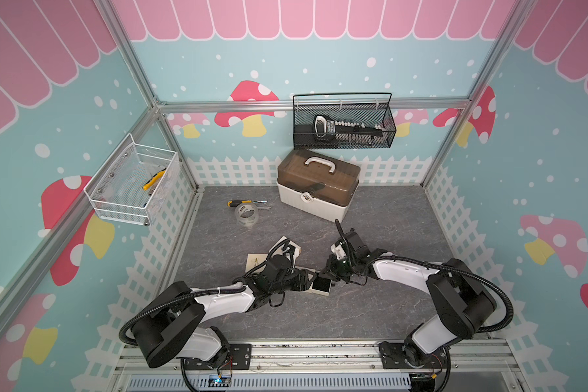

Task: Place the earrings into the drawer-style jewelry box
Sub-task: Insert the earring into the inner lining.

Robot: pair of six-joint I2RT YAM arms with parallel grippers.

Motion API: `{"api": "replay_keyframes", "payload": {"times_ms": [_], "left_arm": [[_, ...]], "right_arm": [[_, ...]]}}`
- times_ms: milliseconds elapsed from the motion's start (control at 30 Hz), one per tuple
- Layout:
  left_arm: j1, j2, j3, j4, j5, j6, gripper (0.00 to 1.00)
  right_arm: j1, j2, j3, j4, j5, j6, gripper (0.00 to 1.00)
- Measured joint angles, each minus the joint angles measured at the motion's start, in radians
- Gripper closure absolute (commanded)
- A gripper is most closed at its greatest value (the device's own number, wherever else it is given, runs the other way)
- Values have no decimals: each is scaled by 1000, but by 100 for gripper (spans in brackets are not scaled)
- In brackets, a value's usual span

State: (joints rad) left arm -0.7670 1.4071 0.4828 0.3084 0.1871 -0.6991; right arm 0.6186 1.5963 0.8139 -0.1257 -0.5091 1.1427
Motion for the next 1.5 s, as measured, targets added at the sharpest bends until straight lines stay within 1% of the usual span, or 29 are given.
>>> {"api": "replay_keyframes", "payload": {"times_ms": [600, 900, 1400, 1500], "left_arm": [[0, 16, 0, 25, 1, 9, 32], [0, 16, 0, 23, 0, 22, 32], [0, 26, 6, 23, 0, 27, 32], [0, 29, 9, 23, 0, 29, 32]], "right_arm": [[11, 47, 1, 14, 5, 4, 100], [12, 52, 1, 12, 30, 5, 100], [18, 52, 33, -63, 88, -13, 100], [19, 52, 34, -72, 96, -17, 96]]}}
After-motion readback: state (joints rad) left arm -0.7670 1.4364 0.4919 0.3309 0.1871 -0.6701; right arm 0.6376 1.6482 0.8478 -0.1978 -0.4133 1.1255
